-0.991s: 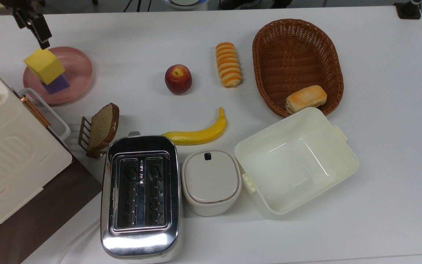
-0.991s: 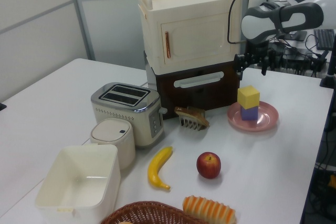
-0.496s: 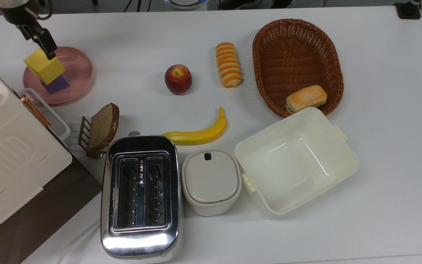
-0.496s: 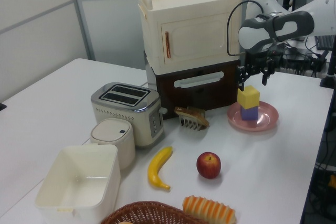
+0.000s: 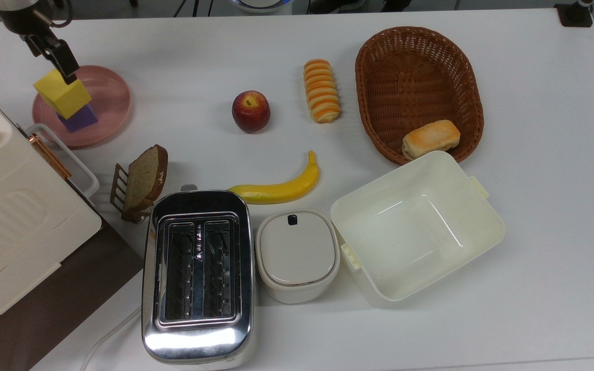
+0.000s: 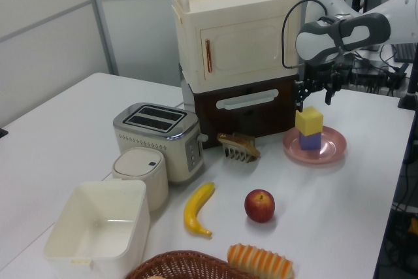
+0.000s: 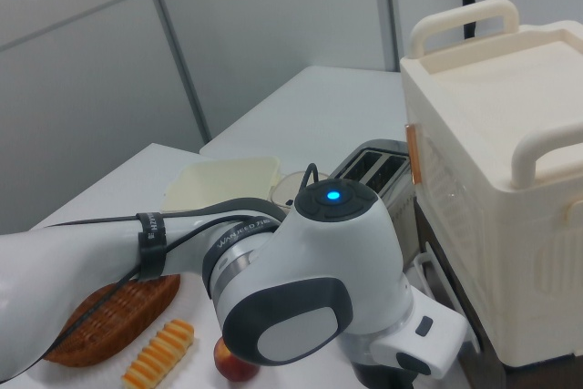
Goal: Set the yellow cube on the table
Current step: 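Close the gripper on the yellow cube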
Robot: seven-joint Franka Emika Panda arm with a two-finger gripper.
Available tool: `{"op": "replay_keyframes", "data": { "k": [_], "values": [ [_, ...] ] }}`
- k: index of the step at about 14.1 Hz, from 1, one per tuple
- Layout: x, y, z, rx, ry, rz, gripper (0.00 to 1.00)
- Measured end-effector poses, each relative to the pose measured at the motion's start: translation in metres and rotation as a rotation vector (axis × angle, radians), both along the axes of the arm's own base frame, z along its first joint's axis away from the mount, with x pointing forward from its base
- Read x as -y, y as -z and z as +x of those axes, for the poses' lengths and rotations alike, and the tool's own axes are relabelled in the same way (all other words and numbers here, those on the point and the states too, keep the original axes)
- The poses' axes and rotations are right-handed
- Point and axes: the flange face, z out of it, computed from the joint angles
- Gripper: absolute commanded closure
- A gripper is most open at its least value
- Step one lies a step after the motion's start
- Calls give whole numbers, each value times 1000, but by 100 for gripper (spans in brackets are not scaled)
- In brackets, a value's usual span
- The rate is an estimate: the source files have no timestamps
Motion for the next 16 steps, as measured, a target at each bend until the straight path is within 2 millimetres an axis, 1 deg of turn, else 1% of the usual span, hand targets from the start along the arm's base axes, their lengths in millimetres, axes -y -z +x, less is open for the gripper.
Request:
{"op": "replay_keyframes", "data": {
  "k": [3,5,6,11,16],
  "values": [
    [0,6,1,-10,-10,5,0],
    [-1,17,4,-26,-15,14,0],
    [-1,20,5,-29,-17,14,0],
    [-4,25,16,-42,-43,-1,0],
    [-3,35,18,-68,-58,-10,1]
  ]
}}
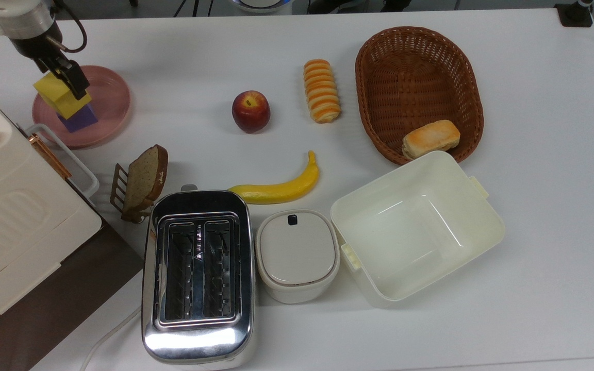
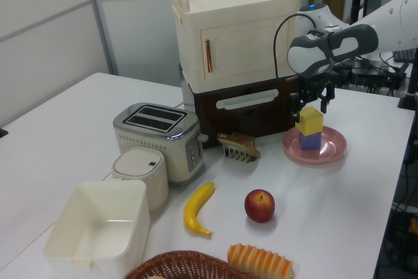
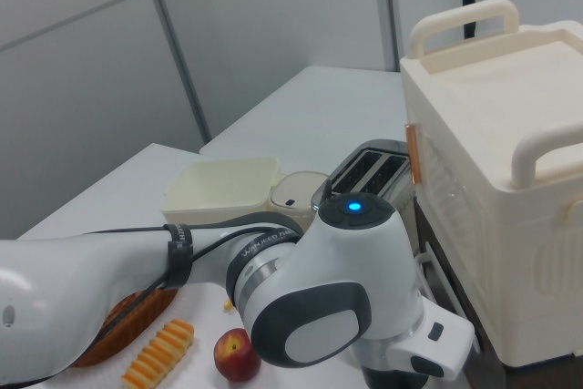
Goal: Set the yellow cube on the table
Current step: 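Close the gripper on the yellow cube, then lift the yellow cube off the purple cube and carry it off the plate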
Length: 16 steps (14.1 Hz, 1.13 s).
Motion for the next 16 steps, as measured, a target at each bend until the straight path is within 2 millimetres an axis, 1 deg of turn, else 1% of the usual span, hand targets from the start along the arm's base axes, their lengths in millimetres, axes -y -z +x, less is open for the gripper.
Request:
{"op": "replay_keyframes", "data": {
  "k": [1,2,3,4,5,9,11,13,14,16],
  "values": [
    [0,1,0,-2,0,1,12],
    [0,2,0,-3,-1,1,42],
    [0,2,0,-3,-2,1,67],
    [1,2,0,-6,-5,-4,76],
    [1,2,0,-8,-7,-7,79],
    [2,0,2,-2,-11,-13,79],
    [-3,-3,5,3,-24,-14,79],
    [-15,-10,11,8,-46,-11,79],
    [-31,-18,15,2,-70,-3,79],
    [-58,-27,20,-19,-111,10,79]
  ]
}}
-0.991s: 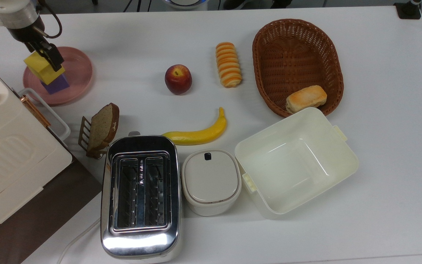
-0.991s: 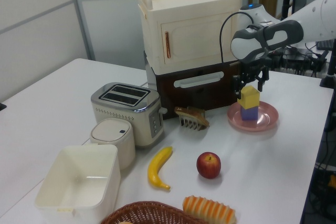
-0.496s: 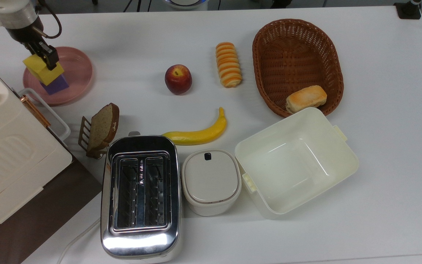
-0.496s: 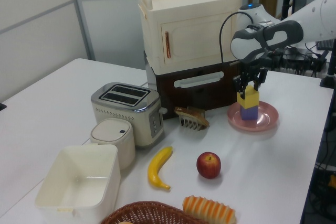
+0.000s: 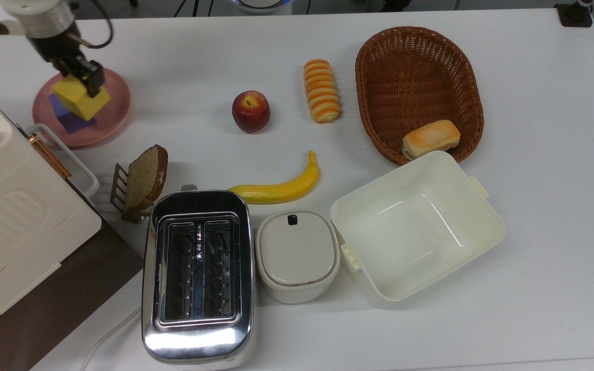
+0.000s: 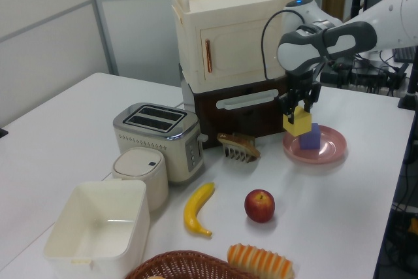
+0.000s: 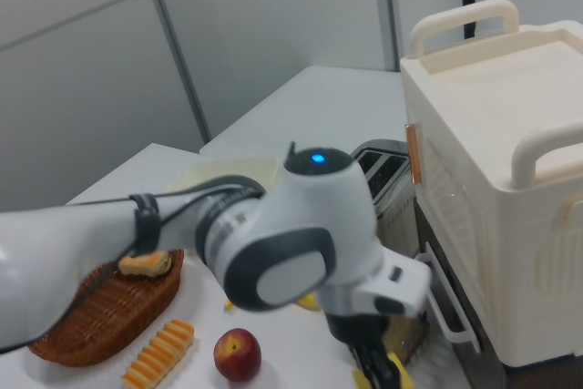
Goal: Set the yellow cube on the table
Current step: 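Lift the yellow cube off the purple cube and carry it off the plate, then lower the yellow cube onto the table beside the apple and release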
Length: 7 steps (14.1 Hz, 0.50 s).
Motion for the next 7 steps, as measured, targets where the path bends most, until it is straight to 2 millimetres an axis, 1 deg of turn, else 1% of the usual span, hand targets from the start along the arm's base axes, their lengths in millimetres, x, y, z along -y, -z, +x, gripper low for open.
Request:
{"op": "replay_keyframes", "data": {
  "k": [1,2,4,5,6,7],
  "values": [
    [-15,-3,4,-8,-25,4,79],
    [-38,-4,12,-13,-63,7,78],
    [-66,-2,23,-16,-112,8,78],
    [-87,-2,29,-18,-149,8,78],
    [-103,-1,34,-19,-177,9,78],
    [-112,-1,36,-19,-193,10,76]
  ]
}}
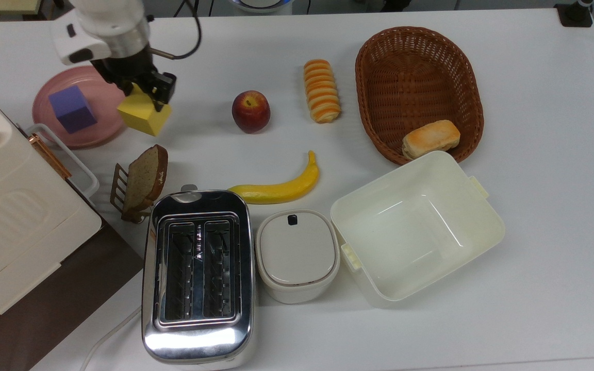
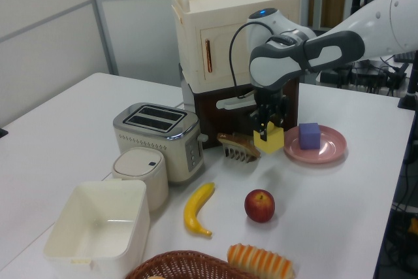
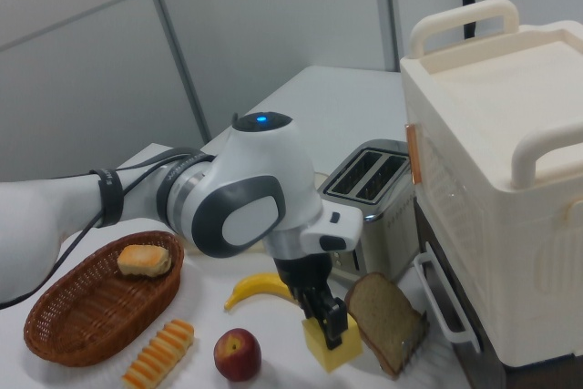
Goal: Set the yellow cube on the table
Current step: 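Lower the yellow cube onto the table beside the apple and release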
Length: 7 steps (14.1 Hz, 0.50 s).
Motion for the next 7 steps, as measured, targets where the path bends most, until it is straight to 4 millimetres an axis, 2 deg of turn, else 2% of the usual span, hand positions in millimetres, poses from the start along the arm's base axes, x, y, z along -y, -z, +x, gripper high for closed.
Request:
{"op": "replay_keyframes", "data": {
  "k": [1,3,4,7],
  "values": [
    [-12,1,3,-1,-20,2,55],
    [-26,3,6,-4,-45,4,3],
    [-30,4,7,-6,-51,5,0],
    [-30,6,7,-14,-64,-13,0]
  ]
}}
